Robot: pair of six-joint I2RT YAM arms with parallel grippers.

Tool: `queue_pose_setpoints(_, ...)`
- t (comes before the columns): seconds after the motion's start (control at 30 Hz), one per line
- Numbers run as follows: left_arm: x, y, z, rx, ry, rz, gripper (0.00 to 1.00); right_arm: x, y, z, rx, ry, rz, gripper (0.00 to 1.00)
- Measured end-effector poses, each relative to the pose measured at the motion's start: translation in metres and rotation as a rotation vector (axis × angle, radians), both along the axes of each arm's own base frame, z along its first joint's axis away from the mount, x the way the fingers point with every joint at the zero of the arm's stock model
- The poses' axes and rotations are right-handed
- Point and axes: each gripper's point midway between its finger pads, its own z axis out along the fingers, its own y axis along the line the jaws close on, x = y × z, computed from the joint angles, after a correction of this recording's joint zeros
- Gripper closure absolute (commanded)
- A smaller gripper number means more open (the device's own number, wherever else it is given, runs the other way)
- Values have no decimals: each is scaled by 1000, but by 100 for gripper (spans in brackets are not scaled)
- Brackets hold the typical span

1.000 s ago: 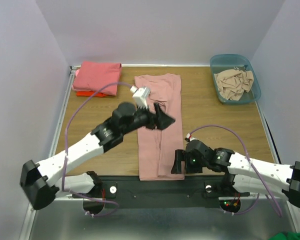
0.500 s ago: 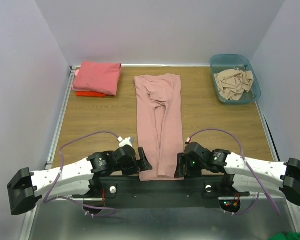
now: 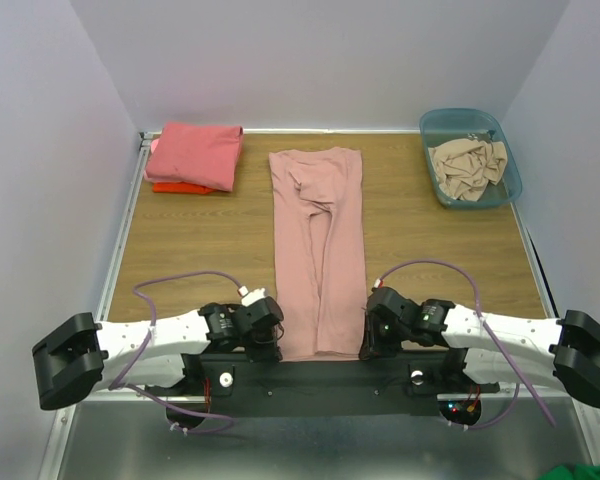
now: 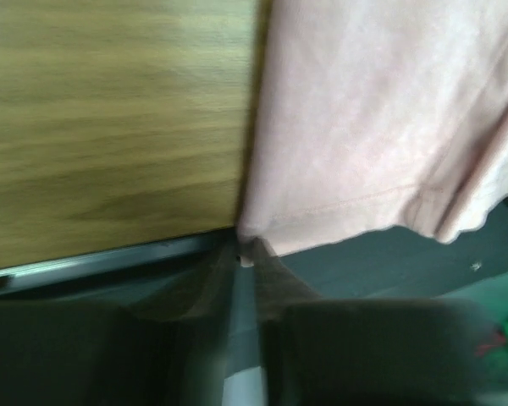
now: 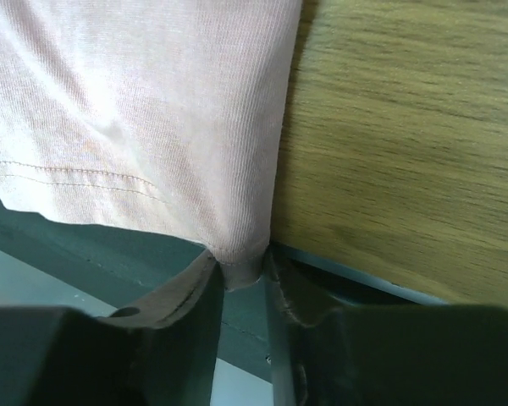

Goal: Fold and stack the t-shirts
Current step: Fold the tshirt

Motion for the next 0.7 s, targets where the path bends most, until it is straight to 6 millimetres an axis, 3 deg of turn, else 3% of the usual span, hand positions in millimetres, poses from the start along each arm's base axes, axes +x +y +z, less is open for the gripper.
queue_pose_setpoints(0.17,-2,-11,2,-39,5,-19,100,2,0,0,-2,-8,-3,93)
queue_pose_setpoints(0.3,-1,-13,7,-55,-8,-20,100,3,1,2,3,-20,4,98)
queue_pose_setpoints(0.4,7,-19,24,-109,-59,-13,100,12,7,13,21,-60,5,100)
queue_pose_setpoints(0.53,28,-35,60,-205,-176,19,100,34,19,34,42,-157,-24,100)
queue_pose_setpoints(0.7,55,-37,75,-216,-283,75,100,76,32,65,12,-317,-91,100)
